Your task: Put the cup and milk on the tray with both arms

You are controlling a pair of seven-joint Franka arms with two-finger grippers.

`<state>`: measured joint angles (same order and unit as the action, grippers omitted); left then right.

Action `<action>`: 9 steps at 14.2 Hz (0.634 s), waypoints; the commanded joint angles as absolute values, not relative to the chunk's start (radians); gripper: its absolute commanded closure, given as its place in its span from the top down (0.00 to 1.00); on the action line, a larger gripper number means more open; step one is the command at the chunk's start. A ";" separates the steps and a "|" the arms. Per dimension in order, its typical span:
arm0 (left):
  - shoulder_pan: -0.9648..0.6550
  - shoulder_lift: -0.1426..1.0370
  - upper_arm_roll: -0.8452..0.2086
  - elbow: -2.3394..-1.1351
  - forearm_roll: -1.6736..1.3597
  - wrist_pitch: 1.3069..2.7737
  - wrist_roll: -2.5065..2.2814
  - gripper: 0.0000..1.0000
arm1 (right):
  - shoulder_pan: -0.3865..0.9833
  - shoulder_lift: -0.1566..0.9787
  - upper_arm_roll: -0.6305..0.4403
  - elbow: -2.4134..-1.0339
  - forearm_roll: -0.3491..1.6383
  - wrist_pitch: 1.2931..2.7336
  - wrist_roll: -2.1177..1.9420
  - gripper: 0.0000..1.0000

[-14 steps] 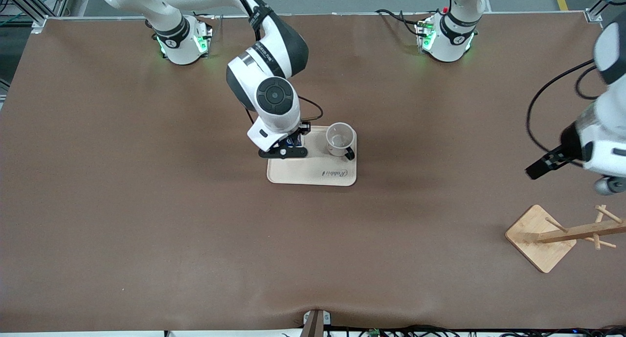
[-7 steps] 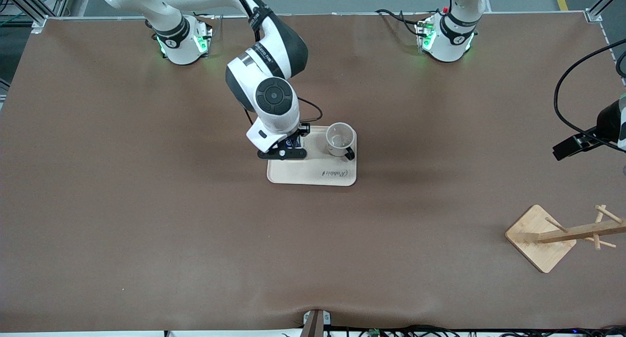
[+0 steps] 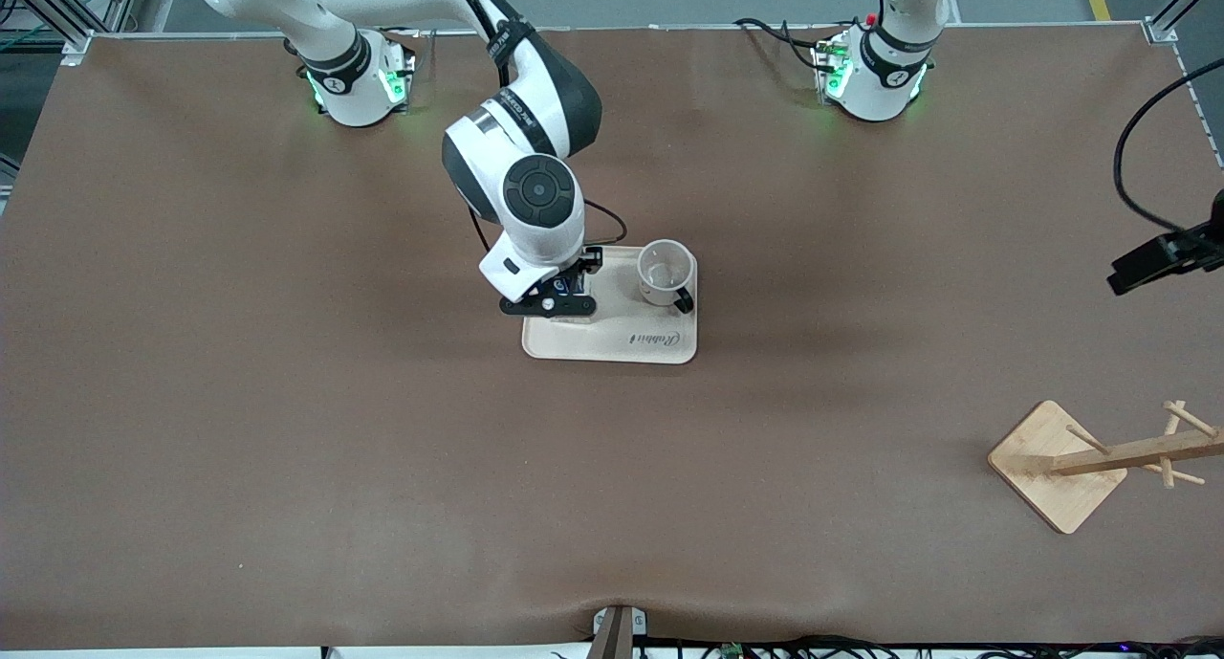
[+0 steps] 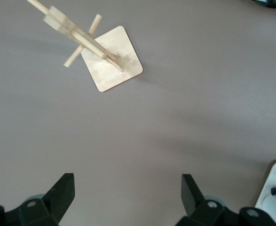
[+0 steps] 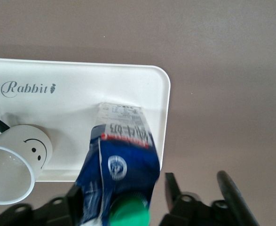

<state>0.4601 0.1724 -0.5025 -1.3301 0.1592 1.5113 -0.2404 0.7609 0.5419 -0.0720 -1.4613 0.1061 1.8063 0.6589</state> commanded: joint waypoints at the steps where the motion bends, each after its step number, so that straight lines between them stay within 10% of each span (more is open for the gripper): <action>1: 0.286 0.086 -0.262 -1.358 0.082 1.473 -0.150 1.00 | 0.772 0.546 -0.075 -1.459 0.087 1.810 0.683 1.00; 9: -0.026 -0.024 0.100 -1.462 -0.023 1.423 -0.103 1.00 | 0.766 0.474 -0.077 -1.353 0.097 1.680 0.678 1.00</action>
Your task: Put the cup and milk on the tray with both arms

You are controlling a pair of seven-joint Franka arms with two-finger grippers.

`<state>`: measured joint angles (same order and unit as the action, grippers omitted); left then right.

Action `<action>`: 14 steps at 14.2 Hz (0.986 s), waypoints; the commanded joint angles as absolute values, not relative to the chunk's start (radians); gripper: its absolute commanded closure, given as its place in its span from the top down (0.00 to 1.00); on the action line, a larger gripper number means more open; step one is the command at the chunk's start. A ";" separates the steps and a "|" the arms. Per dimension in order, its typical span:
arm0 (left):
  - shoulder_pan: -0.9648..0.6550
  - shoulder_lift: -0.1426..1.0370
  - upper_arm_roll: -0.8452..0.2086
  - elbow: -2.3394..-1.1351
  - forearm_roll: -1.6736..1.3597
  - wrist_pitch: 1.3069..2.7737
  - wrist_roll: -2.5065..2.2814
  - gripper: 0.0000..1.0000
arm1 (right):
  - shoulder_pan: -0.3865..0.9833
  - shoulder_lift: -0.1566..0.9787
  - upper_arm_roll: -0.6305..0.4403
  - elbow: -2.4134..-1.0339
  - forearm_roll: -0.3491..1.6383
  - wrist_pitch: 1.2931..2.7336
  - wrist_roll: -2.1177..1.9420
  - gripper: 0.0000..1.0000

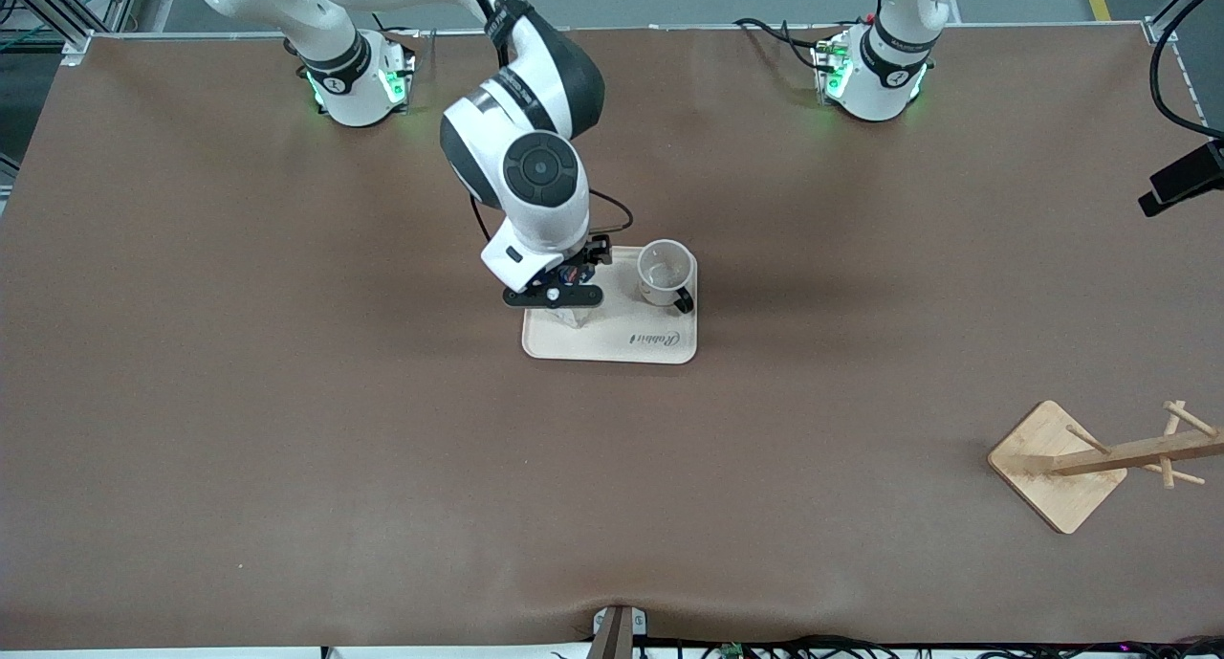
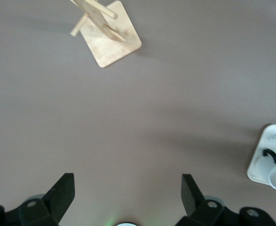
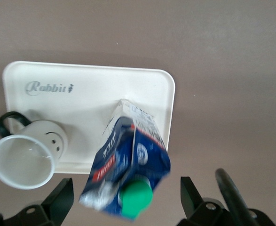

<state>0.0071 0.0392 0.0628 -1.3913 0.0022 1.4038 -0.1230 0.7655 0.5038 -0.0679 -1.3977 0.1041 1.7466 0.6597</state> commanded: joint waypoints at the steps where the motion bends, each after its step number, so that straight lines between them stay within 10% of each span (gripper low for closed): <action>1: -0.038 -0.040 0.101 -1.485 -0.018 1.434 -0.103 1.00 | 0.761 0.471 -0.078 -1.309 0.095 1.637 0.678 1.00; 14: -0.043 -0.026 0.037 -1.489 -0.025 1.462 -0.124 1.00 | 0.517 0.345 -0.175 -1.138 0.015 1.447 -0.026 1.00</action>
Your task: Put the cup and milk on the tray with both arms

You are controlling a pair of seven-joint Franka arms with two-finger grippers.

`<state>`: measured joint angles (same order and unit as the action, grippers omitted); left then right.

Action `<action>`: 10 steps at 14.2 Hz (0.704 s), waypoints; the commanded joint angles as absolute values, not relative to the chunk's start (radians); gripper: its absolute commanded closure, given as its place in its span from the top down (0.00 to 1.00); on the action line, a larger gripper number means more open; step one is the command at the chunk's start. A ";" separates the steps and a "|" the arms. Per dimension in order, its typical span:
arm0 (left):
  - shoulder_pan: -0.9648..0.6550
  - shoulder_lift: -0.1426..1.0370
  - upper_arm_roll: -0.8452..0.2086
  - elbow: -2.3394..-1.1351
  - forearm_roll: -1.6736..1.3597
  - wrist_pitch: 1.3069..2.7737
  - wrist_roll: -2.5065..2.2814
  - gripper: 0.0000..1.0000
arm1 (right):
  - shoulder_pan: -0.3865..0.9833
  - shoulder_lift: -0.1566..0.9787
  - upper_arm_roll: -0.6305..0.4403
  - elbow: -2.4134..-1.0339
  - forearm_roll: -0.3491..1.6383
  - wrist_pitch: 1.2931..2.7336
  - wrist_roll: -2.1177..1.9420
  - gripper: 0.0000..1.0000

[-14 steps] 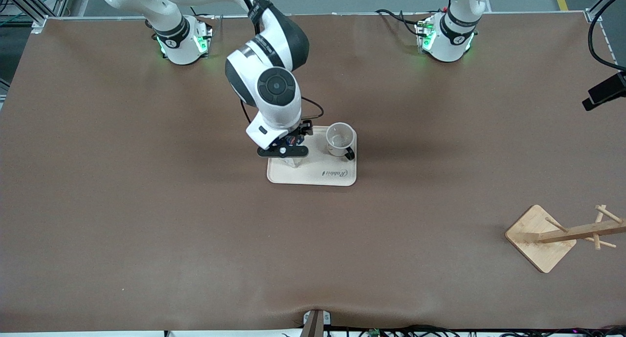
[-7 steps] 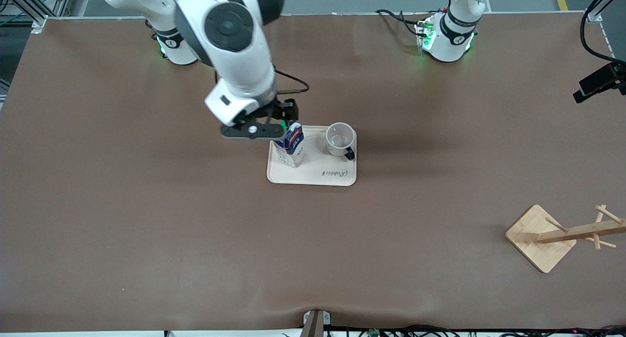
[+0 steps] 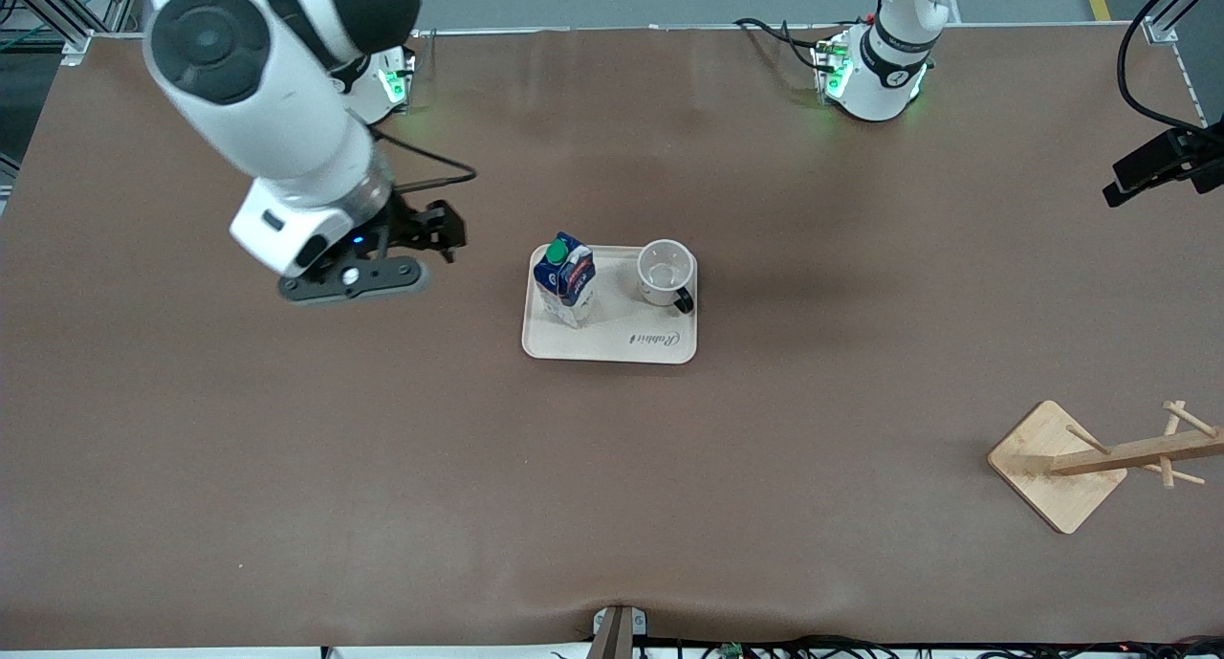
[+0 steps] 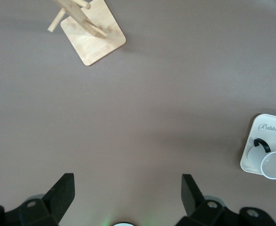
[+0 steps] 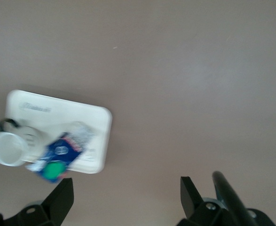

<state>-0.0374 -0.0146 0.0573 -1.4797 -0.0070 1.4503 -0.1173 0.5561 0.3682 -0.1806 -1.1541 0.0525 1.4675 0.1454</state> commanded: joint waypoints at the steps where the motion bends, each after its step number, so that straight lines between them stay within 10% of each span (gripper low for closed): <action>1: -0.040 -0.028 0.025 -1.489 -0.025 1.462 -0.126 1.00 | 0.479 0.331 -0.176 -1.138 0.011 1.440 -0.129 1.00; 10: -0.038 -0.043 -0.044 -1.509 -0.023 1.462 -0.169 1.00 | 0.201 0.270 -0.176 -1.135 0.023 1.314 -0.537 1.00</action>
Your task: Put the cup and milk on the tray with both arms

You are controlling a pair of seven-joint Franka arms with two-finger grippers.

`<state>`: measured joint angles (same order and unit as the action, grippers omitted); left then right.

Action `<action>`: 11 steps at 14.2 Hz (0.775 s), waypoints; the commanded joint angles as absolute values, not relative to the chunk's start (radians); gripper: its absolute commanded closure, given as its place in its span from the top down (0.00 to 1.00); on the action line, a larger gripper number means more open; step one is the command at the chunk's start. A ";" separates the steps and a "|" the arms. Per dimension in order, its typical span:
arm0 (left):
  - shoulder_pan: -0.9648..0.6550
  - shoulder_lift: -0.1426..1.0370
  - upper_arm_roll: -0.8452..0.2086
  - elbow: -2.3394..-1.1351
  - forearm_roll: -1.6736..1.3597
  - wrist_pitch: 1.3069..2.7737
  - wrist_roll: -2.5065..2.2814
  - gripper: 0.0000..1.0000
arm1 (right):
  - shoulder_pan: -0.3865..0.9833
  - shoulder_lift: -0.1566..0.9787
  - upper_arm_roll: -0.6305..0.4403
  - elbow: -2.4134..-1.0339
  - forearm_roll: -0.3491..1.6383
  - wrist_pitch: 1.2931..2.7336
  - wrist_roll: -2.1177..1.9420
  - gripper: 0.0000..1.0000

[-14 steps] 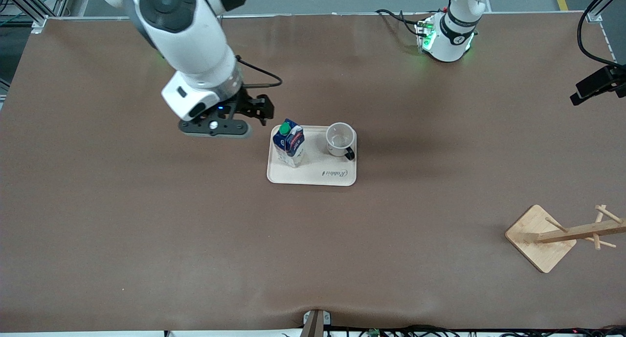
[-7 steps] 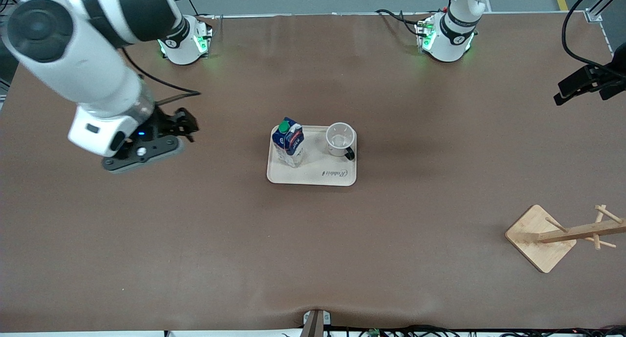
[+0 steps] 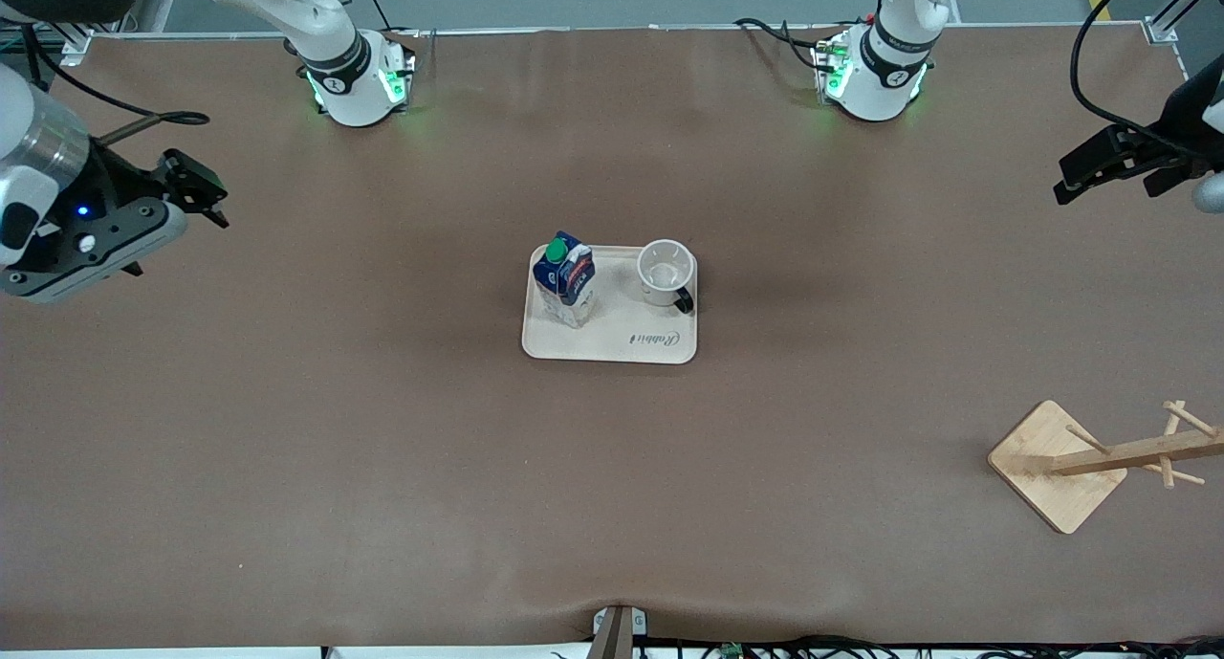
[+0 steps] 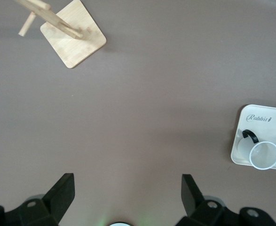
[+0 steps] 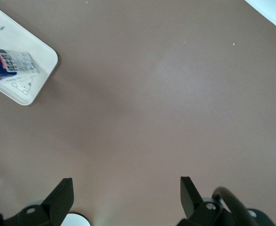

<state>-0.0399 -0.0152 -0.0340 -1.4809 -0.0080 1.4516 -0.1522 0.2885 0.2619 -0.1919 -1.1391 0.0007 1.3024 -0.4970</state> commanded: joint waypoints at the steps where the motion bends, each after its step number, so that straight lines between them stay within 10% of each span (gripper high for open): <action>1: -0.038 -0.048 -0.049 -1.520 -0.021 1.462 -0.170 1.00 | 0.174 0.267 -0.178 -1.137 0.023 1.313 -0.534 1.00; 11: -0.029 -0.064 -0.078 -1.523 -0.018 1.453 -0.169 1.00 | 0.066 -0.067 -0.169 -1.617 0.103 1.420 -0.098 1.00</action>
